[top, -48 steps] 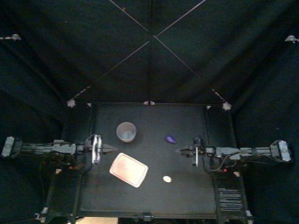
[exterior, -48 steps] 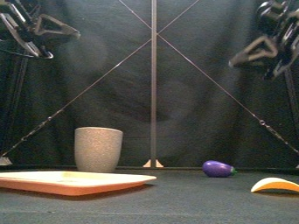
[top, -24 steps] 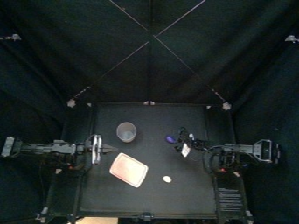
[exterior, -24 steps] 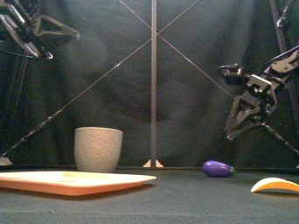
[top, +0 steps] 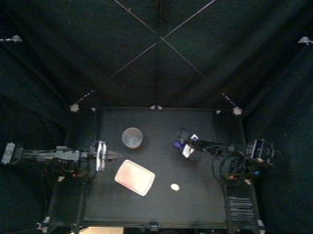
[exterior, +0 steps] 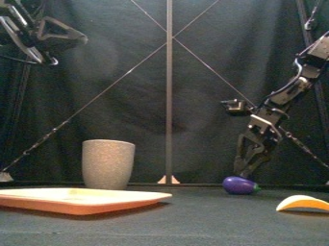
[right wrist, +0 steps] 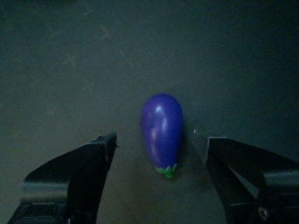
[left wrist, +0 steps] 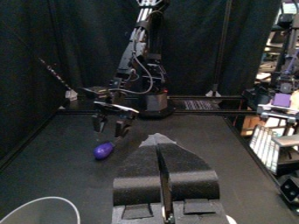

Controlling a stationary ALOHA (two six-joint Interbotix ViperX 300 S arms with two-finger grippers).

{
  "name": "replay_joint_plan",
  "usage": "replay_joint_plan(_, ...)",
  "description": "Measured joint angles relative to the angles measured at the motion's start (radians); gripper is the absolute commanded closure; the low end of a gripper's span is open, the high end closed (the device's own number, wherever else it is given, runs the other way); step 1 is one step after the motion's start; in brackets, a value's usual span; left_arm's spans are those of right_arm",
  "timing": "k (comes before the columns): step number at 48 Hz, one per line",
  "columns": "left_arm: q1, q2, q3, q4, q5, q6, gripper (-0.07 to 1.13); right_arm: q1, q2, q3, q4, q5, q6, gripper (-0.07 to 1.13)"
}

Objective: Pick the eggplant then place it in the grey bowl
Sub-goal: Pick the eggplant

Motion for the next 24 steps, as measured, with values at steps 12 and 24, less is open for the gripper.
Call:
replay_joint_plan(12, 0.002, -0.002, 0.002, 0.002, 0.000, 0.002, 1.08, -0.008, 0.120, -0.066, -0.014, 0.025, 0.000, 0.05)
replay_joint_plan(24, 0.000, -0.012, 0.006, 0.000, 0.009, 0.002, 1.08, -0.008, 0.189, -0.118, -0.028, 0.058, -0.005, 0.32)
